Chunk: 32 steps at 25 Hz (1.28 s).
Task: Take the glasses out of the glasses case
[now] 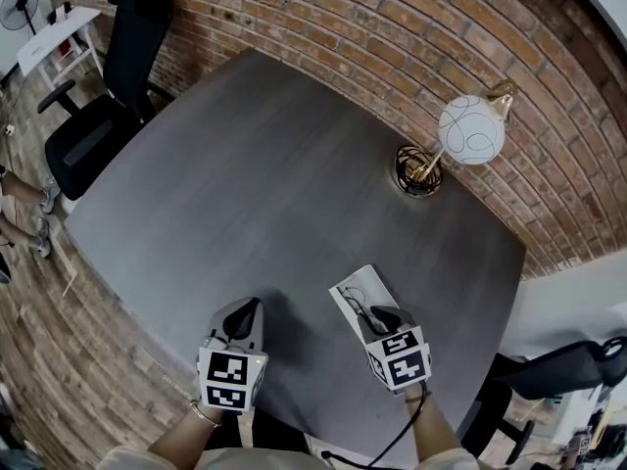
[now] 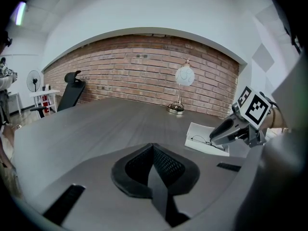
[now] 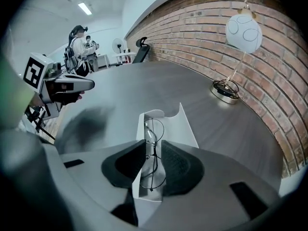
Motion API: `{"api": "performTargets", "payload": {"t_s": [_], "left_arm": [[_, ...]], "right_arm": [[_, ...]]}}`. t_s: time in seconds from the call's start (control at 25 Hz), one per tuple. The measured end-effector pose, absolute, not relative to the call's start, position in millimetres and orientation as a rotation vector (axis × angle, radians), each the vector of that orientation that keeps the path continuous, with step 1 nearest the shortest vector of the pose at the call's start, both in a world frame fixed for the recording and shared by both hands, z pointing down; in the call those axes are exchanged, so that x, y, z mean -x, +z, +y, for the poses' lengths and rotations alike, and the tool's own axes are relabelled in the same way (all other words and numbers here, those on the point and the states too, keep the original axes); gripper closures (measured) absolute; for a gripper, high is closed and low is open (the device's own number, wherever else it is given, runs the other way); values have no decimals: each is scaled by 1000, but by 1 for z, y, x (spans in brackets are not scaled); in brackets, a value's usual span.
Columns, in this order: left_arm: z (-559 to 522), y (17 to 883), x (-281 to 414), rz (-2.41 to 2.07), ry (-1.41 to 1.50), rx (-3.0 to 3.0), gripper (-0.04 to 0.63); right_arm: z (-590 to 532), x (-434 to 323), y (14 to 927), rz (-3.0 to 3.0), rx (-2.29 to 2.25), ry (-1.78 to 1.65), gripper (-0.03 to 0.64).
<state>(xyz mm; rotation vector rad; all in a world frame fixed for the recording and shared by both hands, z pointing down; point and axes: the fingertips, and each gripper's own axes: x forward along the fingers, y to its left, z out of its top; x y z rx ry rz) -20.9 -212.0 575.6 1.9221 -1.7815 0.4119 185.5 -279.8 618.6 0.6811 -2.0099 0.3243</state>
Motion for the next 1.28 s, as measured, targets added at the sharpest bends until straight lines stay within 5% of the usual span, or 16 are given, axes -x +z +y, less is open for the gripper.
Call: {"api": "performTargets", "payload": {"t_s": [1.28], "left_arm": [[-214, 593, 24, -1802, 375, -1829, 581]], "right_arm": [[-280, -183, 642, -1857, -332, 442, 543]]}}
